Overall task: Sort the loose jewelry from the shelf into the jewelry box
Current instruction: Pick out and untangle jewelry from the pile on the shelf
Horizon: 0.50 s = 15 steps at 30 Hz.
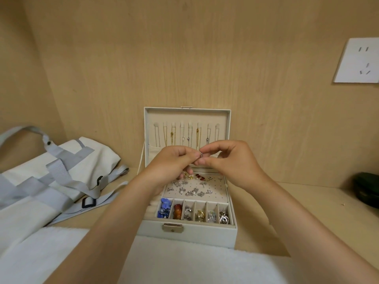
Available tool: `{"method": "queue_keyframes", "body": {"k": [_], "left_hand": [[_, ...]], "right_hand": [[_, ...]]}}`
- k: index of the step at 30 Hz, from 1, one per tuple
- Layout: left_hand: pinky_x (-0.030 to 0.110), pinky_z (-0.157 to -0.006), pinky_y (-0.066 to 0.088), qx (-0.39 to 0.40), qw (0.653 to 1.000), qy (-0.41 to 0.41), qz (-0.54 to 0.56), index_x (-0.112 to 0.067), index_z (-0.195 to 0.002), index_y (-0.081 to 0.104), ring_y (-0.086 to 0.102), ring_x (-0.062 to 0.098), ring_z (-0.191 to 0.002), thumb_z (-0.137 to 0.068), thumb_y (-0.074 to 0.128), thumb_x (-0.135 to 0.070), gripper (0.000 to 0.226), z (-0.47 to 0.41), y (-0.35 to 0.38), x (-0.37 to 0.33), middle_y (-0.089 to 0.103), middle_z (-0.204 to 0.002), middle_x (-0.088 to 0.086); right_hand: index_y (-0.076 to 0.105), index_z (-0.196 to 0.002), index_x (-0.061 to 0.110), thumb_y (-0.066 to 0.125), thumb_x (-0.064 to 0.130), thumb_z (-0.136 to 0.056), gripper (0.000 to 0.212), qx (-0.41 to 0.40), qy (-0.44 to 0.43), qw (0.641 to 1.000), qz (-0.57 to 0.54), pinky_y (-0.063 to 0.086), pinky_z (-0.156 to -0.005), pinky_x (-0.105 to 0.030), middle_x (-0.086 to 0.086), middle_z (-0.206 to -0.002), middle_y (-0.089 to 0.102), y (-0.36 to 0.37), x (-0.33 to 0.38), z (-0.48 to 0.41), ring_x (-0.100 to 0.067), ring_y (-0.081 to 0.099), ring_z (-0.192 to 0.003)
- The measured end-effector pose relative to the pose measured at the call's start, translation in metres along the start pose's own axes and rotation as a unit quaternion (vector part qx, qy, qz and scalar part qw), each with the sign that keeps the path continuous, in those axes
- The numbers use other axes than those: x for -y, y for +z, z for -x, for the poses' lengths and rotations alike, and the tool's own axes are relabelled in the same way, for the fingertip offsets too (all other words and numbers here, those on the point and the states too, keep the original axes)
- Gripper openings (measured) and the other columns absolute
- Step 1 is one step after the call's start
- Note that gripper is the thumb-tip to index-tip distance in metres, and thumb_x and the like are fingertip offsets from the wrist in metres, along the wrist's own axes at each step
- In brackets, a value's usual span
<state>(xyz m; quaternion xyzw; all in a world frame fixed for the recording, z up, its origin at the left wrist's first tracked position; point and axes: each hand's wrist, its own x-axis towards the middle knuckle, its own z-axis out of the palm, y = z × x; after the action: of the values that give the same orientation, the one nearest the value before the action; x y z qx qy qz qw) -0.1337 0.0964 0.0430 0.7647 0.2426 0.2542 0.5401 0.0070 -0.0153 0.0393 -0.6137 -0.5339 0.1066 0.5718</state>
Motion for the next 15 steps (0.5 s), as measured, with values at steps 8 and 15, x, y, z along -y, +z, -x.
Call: {"method": "queue_keyframes", "body": {"k": [8,15], "left_hand": [[0.026,-0.065,0.049,0.051,0.998,0.002,-0.026,-0.02,-0.084,0.07,0.06,0.015,-0.072,-0.1,0.056,-0.029,0.023,0.0026,-0.0025,-0.0005,0.067,-0.071,-0.002],[0.03,-0.066,0.05,0.023,0.999,0.047,-0.011,-0.014,-0.096,0.071,0.062,0.013,-0.072,-0.098,0.06,-0.024,0.015,0.0038,-0.0089,-0.0047,0.072,-0.082,-0.004]], "right_hand": [[0.08,-0.087,0.011,0.084,0.009,-0.076,0.012,0.025,-0.004,1.0,0.018,0.042,-0.051,-0.011,0.002,-0.074,0.075,-0.0042,0.0033,0.0003,0.001,0.05,-0.046],[0.076,-0.083,0.009,0.077,0.022,-0.085,0.013,-0.01,0.061,0.995,-0.078,0.036,-0.041,-0.019,-0.004,-0.072,0.074,0.0006,0.0065,0.0011,-0.011,0.043,-0.043]]}}
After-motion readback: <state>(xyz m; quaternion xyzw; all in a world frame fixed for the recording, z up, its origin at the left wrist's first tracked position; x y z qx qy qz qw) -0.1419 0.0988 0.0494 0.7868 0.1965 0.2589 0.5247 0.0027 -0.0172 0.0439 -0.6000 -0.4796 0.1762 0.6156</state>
